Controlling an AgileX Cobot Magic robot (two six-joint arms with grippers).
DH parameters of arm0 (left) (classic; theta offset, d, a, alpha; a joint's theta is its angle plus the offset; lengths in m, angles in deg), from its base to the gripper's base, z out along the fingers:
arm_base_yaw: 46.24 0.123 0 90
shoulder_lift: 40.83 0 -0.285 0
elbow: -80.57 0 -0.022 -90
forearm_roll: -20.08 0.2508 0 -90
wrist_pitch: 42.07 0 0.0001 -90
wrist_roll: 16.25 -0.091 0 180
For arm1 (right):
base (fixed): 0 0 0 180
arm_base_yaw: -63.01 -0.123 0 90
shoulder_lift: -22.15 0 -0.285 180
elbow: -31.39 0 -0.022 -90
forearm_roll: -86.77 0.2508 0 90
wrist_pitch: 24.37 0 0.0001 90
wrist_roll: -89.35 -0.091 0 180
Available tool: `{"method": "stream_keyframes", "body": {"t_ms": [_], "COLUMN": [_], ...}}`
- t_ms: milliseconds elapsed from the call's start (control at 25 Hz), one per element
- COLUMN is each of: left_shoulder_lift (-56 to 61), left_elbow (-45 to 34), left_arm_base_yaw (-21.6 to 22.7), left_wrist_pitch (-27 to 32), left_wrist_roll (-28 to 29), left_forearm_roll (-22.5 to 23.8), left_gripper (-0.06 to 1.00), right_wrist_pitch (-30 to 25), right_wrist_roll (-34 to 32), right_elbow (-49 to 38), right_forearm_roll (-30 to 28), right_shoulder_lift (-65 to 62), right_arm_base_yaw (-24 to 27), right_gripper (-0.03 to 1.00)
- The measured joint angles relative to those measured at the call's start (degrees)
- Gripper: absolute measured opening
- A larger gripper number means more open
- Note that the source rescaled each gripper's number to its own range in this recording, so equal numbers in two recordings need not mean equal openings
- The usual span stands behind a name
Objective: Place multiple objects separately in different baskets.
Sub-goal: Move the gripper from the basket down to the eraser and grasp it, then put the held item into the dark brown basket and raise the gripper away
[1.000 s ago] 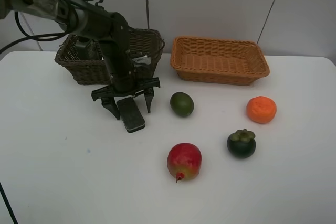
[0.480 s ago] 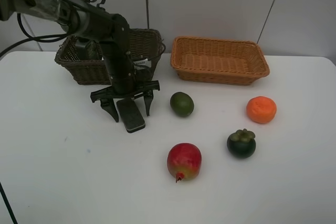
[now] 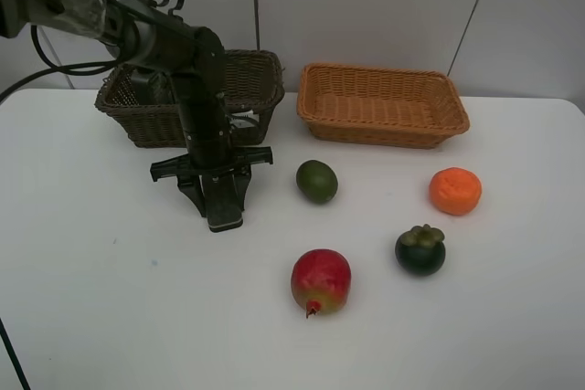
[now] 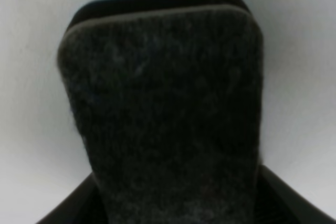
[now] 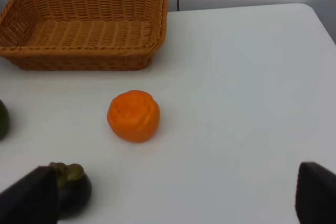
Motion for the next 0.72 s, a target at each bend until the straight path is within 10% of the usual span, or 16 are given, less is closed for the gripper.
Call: {"method": "stream_keyframes", "body": {"t_ms": [720], "left_shoulder_lift": [12.0], "left_elbow": [2.6], "left_arm_base_yaw": [-1.9], "left_wrist_pitch": [-1.4], "left_wrist_roll": [-7.3], "left_forearm_roll": [-1.4], "left_gripper": [0.56], "right_wrist_pitch": [0.0], "right_wrist_roll": [0.0], "right_elbow": [0.0], "right_forearm_roll": [0.0], "right_shoulder_lift": [0.0], "right_arm_base_yaw": [0.0], "right_gripper": [1.0]}}
